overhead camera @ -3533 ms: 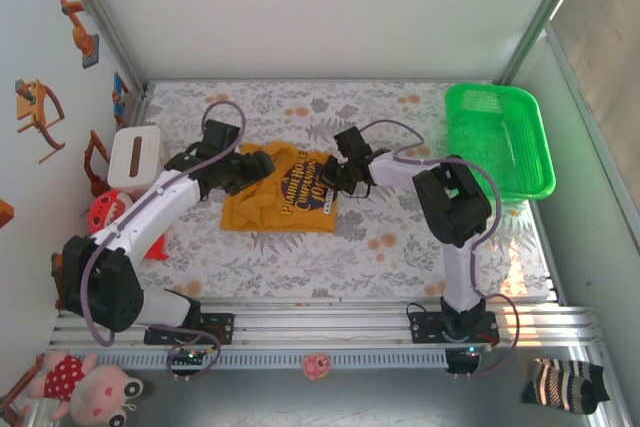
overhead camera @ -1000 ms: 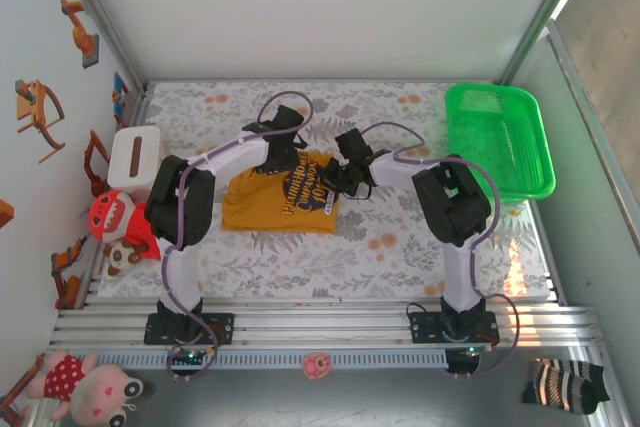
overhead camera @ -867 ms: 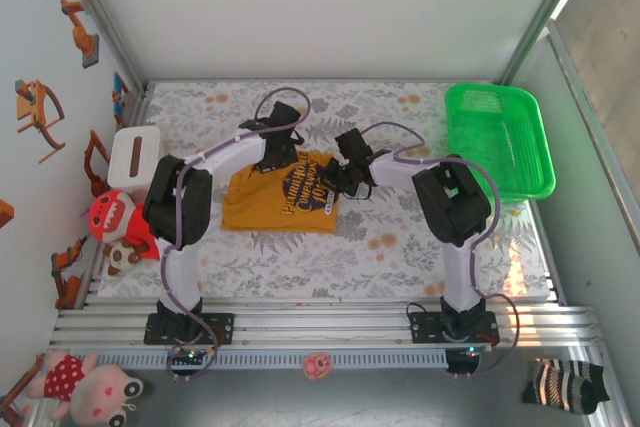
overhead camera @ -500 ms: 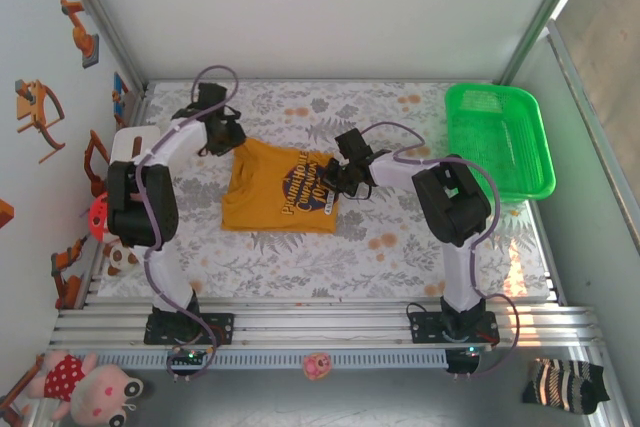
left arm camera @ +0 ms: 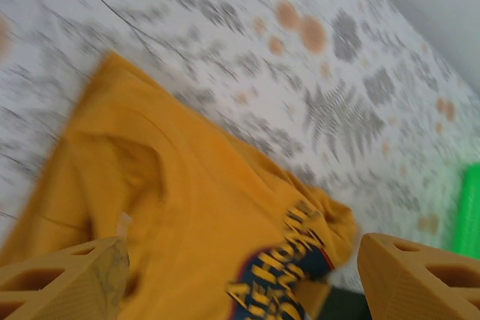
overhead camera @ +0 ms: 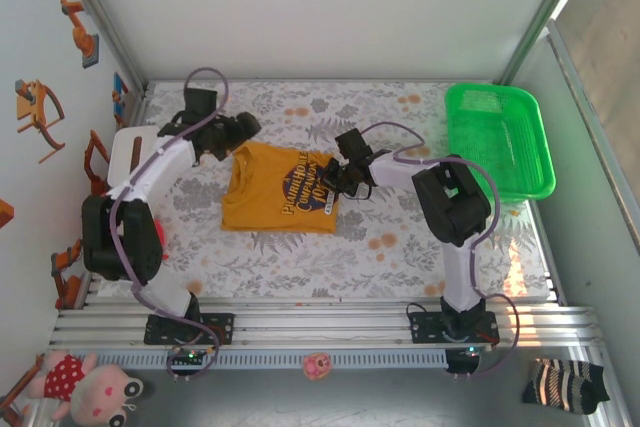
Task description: Fold the inside-out t-shirt
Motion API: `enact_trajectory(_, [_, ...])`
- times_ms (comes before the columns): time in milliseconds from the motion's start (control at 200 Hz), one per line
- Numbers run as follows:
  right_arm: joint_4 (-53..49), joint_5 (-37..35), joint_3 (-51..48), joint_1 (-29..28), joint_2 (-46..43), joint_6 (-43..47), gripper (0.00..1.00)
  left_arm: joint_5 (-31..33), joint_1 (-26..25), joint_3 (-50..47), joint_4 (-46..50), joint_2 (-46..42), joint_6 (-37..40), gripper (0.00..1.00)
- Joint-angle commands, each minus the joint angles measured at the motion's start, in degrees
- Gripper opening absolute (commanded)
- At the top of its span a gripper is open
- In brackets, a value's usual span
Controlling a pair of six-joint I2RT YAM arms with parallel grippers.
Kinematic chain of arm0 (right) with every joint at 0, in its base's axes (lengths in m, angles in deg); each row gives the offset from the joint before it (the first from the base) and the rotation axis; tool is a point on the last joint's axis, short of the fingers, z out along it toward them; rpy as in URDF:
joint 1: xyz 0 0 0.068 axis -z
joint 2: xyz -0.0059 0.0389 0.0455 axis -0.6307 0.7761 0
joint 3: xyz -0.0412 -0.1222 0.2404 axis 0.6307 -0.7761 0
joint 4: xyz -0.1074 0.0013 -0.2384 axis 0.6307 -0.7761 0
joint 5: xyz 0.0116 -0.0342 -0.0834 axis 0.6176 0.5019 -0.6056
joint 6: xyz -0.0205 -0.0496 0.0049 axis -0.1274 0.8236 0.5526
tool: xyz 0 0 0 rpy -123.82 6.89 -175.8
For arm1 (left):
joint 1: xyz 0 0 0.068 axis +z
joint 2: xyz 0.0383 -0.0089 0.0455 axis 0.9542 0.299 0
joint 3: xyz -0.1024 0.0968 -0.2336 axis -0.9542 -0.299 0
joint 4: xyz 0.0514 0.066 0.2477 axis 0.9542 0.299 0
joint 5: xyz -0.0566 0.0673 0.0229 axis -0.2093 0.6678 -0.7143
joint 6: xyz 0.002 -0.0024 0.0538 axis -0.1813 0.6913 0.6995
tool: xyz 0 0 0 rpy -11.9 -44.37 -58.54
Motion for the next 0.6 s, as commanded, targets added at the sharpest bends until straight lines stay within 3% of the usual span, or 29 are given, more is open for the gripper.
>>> enact_trajectory(0, [-4.81,-1.22,0.81,0.65,2.11,1.81,0.0,0.61,-3.76,-8.26,-3.44,-0.48,-7.37,0.8])
enact_trajectory(120, [-5.88,-1.55,1.12,0.87,1.97,2.19,0.0,7.34,-4.91,-15.32,-3.73,-0.79,-13.21,0.8])
enact_trajectory(245, [-7.33,-2.58,0.65,1.0,1.47,2.46,0.0,13.25,-4.25,-17.67,-2.41,0.6,-14.48,0.8])
enact_trajectory(421, [-7.75,-4.61,-3.38,1.0,-0.87,0.99,0.0,12.04,-3.52,-10.24,-0.61,8.34,-8.02,0.8])
enact_trajectory(596, [-3.97,-8.29,-15.42,-1.22,-10.69,-6.16,0.0,5.79,-3.06,5.66,2.71,20.42,1.38,0.8])
